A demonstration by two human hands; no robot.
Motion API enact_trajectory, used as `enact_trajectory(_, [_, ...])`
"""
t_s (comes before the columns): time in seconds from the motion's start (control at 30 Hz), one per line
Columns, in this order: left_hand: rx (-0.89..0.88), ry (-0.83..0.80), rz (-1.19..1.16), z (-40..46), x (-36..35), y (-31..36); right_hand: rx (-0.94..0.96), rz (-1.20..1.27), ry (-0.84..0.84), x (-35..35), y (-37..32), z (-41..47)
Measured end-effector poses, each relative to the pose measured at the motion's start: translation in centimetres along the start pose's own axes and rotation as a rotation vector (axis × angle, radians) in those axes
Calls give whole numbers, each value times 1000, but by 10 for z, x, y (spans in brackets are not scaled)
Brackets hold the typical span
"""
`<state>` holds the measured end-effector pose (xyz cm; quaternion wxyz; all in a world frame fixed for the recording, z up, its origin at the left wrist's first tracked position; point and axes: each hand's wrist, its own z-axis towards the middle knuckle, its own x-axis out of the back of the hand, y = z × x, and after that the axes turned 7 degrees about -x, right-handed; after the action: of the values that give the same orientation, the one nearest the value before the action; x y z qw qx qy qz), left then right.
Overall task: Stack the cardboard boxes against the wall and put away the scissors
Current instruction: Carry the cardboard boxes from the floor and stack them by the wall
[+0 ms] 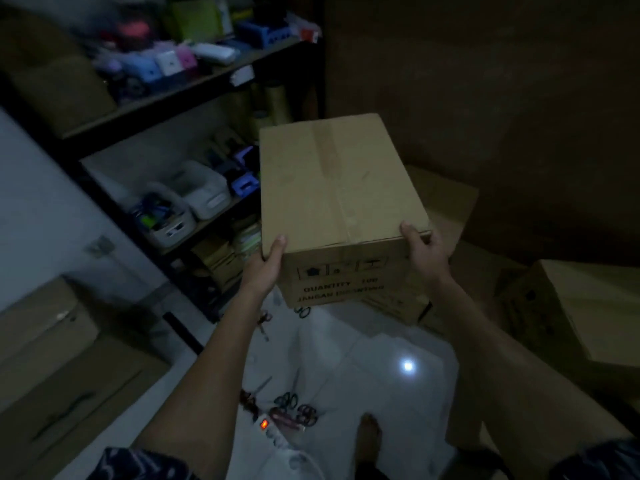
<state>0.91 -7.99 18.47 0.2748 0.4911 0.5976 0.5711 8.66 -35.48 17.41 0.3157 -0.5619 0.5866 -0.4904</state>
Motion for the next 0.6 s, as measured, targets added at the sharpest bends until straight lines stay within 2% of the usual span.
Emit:
enact_trajectory(0.13, [75,103,-38,-83,90,-42,6,-30,-160,-52,25,-83])
enact_trajectory(0.33, [231,379,-107,-218,230,-121,-38,-201,-467,-157,64,-212])
enact_trajectory(0.6, [316,687,-205,-325,359,-186,16,-402,-767,-294,85,-336])
